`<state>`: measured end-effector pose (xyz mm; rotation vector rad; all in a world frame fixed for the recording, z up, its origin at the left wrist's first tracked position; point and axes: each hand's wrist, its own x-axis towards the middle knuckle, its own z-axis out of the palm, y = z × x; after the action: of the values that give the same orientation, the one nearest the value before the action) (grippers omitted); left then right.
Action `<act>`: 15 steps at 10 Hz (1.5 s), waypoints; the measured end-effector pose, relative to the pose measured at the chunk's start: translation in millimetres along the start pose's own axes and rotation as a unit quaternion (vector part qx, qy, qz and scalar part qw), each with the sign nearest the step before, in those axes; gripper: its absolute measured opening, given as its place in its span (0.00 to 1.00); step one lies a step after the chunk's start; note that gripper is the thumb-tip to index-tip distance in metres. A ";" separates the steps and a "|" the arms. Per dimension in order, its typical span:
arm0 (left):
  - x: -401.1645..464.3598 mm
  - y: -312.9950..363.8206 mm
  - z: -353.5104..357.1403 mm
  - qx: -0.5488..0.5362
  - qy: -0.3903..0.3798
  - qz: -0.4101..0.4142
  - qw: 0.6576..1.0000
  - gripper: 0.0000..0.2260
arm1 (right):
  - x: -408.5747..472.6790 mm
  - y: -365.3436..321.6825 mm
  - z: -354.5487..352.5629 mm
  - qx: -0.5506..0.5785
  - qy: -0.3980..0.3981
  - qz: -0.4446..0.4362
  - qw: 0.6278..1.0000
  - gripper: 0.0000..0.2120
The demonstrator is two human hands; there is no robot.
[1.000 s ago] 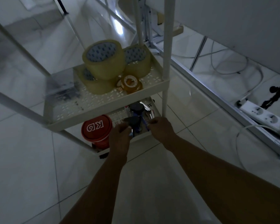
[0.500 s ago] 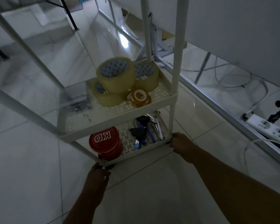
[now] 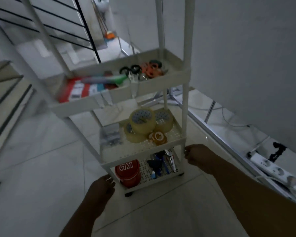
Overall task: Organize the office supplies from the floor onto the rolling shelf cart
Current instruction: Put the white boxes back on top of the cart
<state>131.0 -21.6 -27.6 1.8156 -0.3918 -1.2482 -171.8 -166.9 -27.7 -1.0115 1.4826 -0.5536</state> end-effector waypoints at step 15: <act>-277.9 420.2 -78.6 0.020 0.056 0.159 0.985 0.11 | -283.8 -422.8 -114.8 -0.046 -0.005 -0.233 0.971 0.12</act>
<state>162.7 -37.4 481.0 1.7644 -0.6188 -0.9193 -187.9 -169.4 494.0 -1.4474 1.2708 -0.8151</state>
